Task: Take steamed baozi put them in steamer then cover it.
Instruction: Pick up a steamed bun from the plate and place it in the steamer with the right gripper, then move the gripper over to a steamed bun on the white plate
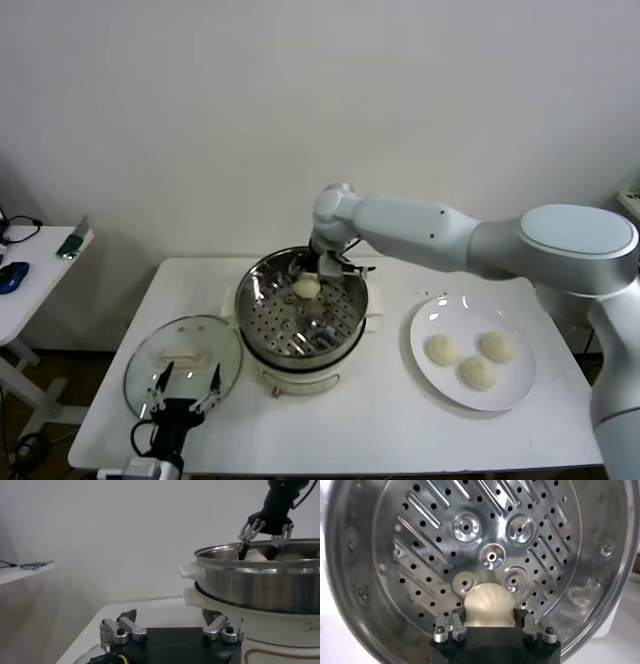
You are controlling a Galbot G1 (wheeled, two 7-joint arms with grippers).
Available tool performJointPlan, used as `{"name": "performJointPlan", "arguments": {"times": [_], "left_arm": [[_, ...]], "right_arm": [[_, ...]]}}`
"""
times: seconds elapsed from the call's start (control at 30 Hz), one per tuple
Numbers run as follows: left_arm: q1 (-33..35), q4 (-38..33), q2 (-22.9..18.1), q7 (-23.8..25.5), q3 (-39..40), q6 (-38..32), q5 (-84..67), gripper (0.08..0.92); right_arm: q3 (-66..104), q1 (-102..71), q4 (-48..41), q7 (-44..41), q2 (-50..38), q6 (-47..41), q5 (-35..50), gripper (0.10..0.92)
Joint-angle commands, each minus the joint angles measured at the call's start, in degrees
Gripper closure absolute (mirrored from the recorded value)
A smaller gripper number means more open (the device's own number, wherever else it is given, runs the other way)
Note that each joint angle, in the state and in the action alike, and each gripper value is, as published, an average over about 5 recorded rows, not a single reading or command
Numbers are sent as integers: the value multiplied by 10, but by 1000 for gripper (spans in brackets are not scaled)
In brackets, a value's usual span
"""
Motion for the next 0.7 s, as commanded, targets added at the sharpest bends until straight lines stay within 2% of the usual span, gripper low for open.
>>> {"name": "performJointPlan", "arguments": {"times": [0.03, 0.1, 0.23, 0.33, 0.43, 0.53, 0.6, 0.7], "left_arm": [[0, 1, -1, -1, 1, 0, 1, 177], [0, 0, -1, -1, 2, 0, 2, 177], [1, -2, -3, 0, 4, 0, 5, 177], [1, -4, -5, 0, 5, 1, 8, 177], [1, -7, -7, 0, 6, 2, 9, 177], [1, -8, -8, 0, 6, 3, 9, 177], [0, -7, -7, 0, 6, 3, 8, 177], [-4, -3, -5, 1, 6, 2, 7, 177]], "right_arm": [[9, -16, -34, 11, 13, 11, -8, 253], [9, -10, -27, 11, 9, 12, 2, 218], [-4, 28, 17, -5, -16, 10, 55, 204], [-18, 80, 65, -25, -56, 1, 124, 203], [-35, 137, 103, -54, -119, -23, 227, 202], [-73, 192, 143, -89, -195, -96, 375, 202], [-121, 232, 184, -104, -251, -179, 475, 203], [-188, 276, 244, -113, -334, -302, 557, 203]]}}
